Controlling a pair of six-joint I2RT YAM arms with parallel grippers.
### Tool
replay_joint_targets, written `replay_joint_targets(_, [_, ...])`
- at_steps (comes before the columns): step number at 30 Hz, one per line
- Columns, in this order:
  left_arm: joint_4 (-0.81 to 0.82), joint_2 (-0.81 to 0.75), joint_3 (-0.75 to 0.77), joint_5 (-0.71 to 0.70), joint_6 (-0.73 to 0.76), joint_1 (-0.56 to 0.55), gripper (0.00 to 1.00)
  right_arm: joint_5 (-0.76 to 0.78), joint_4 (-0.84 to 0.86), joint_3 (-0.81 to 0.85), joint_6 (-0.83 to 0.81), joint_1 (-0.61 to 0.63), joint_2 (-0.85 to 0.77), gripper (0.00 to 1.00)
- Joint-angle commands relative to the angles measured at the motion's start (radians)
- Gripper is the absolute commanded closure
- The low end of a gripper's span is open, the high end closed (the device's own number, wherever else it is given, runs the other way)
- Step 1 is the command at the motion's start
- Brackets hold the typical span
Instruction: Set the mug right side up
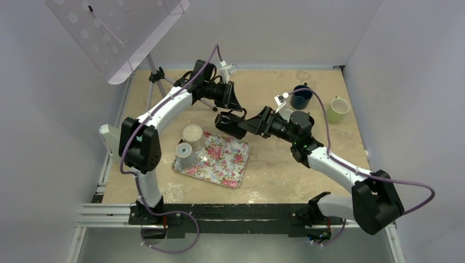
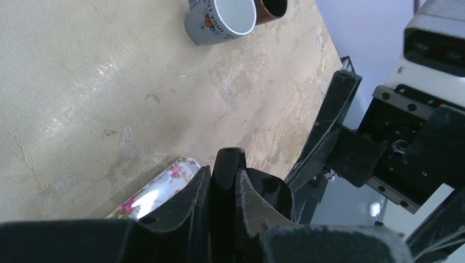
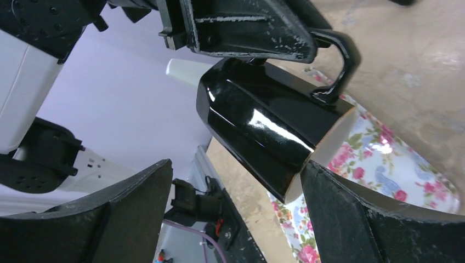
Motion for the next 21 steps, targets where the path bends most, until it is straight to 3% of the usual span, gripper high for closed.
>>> replay_joint_targets(1, [0.119,-0.074,0.02,0.087,-0.131,-0.001,1.0,-0.087,0.218,0.034,0.11,0.036,0.084,0.11])
replay_joint_targets(4, [0.14,-0.079,0.025,0.088,-0.155,-0.001,1.0,-0.129,0.33,0.069,0.164,0.069,0.153,0.15])
replay_joint_targets(6, [0.142,-0.086,0.022,0.086,-0.153,-0.001,1.0,-0.139,0.354,0.09,0.178,0.072,0.167,0.28])
replay_joint_targets(7, [0.142,-0.091,0.018,0.089,-0.15,-0.001,1.0,-0.129,0.344,0.099,0.172,0.072,0.161,0.42])
replay_joint_targets(9, [0.132,-0.098,0.008,0.09,-0.132,-0.001,1.0,-0.085,0.258,0.131,0.114,0.07,0.135,0.81])
replay_joint_targets(10, [0.115,-0.103,0.007,0.071,-0.115,-0.001,1.0,-0.053,0.174,0.153,0.068,0.066,0.117,0.96])
replay_joint_targets(11, [0.088,-0.11,0.007,0.04,-0.083,0.0,0.85,-0.014,0.083,0.178,0.016,0.061,0.1,1.0])
replay_joint_targets(14, [0.005,-0.146,0.011,-0.096,0.049,0.002,0.08,0.113,-0.277,0.275,-0.165,0.031,0.062,1.0])
replay_joint_targets(15, [-0.021,-0.159,0.014,-0.144,0.094,0.003,0.01,0.199,-0.404,0.311,-0.236,0.021,0.051,1.0])
replay_joint_targets(18, [-0.127,-0.182,0.045,-0.254,0.257,0.003,0.0,0.436,-0.772,0.408,-0.404,0.002,0.024,1.0])
replay_joint_targets(21, [-0.211,-0.194,0.067,-0.332,0.371,0.002,0.0,0.561,-0.981,0.457,-0.504,-0.048,0.011,1.0])
